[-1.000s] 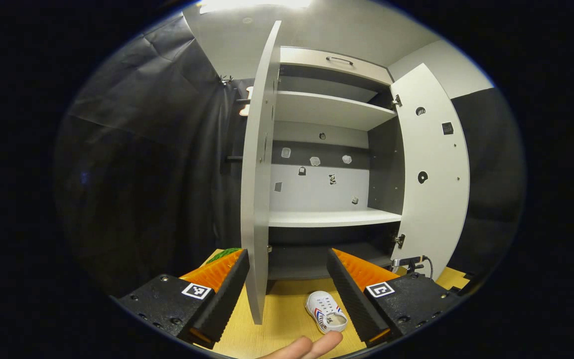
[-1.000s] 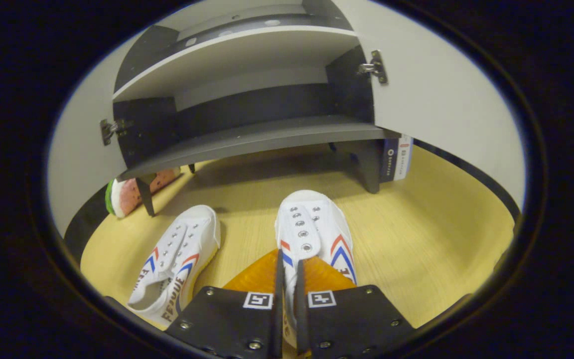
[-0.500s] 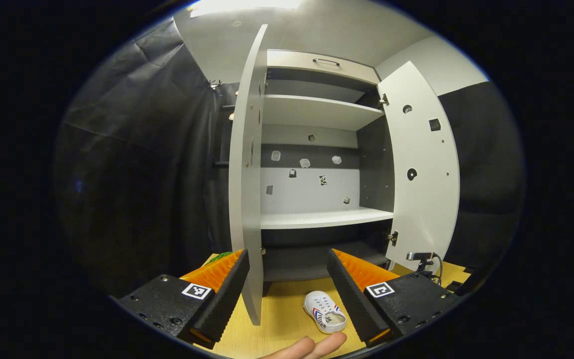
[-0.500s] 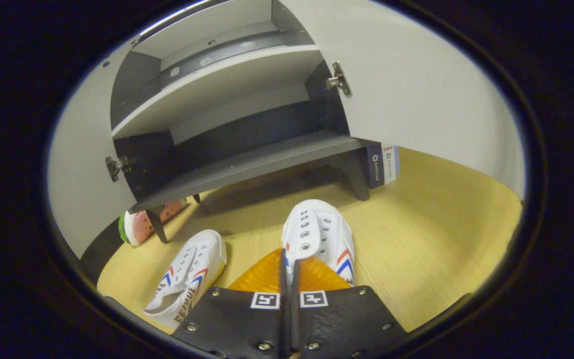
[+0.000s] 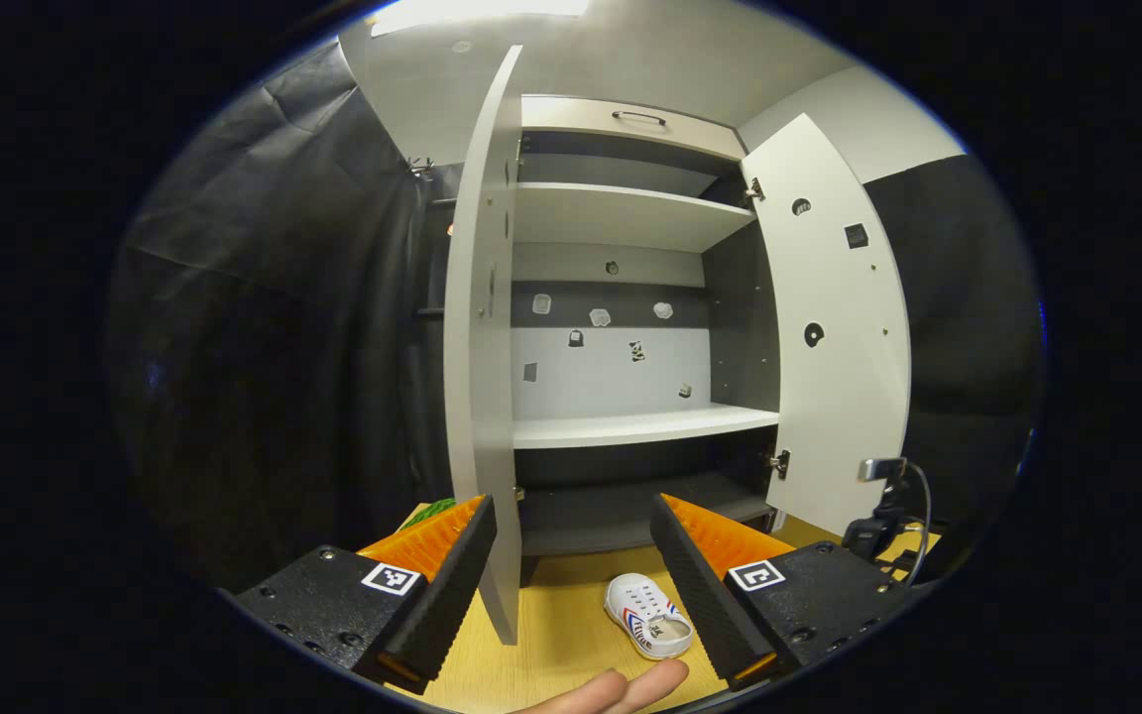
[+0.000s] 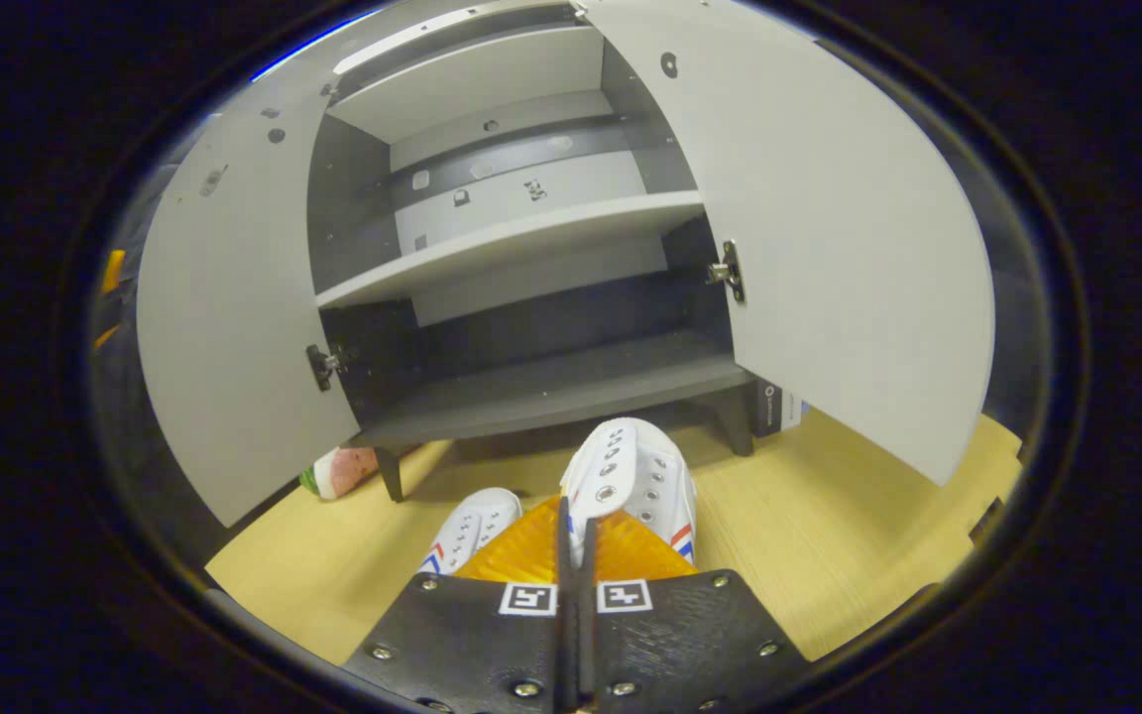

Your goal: Grab one shoe with the right hand and put it into the shoe cabinet, grab the other shoe with the left hand and put it into the shoe cabinet; then close the right door with the right hand and the left door with the left hand.

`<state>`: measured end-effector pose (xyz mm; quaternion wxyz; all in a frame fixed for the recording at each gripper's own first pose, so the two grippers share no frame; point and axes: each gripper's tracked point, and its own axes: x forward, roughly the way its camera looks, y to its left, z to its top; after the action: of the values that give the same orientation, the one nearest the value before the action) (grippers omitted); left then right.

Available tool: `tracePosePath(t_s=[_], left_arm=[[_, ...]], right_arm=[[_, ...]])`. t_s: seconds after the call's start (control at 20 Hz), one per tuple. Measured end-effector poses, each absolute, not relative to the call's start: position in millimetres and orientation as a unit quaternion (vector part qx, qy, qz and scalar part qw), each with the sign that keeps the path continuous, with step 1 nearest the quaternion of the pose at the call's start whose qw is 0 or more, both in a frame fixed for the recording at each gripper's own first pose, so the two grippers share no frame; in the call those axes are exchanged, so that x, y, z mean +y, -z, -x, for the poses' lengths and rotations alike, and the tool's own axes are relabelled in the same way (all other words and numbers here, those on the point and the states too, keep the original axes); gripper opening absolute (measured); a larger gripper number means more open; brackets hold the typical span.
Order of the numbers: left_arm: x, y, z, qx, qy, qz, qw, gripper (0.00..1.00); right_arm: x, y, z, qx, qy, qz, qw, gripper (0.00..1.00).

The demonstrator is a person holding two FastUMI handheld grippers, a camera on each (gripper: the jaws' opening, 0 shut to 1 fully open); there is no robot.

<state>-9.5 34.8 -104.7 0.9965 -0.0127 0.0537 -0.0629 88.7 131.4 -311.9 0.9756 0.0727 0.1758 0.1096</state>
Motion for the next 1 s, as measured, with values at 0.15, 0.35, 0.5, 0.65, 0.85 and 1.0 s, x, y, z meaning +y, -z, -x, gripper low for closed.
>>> tracePosePath(t_s=[0.15, 0.35, 0.5, 0.65, 0.85, 1.0], left_arm=[[35, 110, 11, 0.057, 0.066, 0.023, 0.996, 0.97], [31, 114, 11, 0.057, 0.079, 0.026, 0.995, 0.97], [28, 119, 9, 0.06, 0.087, 0.036, 0.994, 0.97], [25, 127, 1, 0.073, 0.089, 0.045, 0.992, 0.97], [9, 127, -16, 0.08, 0.105, 0.052, 0.99, 0.97], [2, 125, -30, 0.076, 0.108, 0.042, 0.99, 0.97]], right_arm=[[142, 266, -87, 0.15, -0.125, -0.059, 0.979, 0.01], [148, 193, -95, 0.103, -0.129, -0.049, 0.985, 0.0], [147, 150, -108, 0.083, -0.125, -0.04, 0.988, 0.01], [146, 111, -133, 0.069, -0.121, -0.025, 0.99, 0.01], [150, 57, -178, 0.051, -0.115, 0.003, 0.992, 0.01], [159, 25, -220, 0.049, -0.115, 0.03, 0.992, 0.01]])
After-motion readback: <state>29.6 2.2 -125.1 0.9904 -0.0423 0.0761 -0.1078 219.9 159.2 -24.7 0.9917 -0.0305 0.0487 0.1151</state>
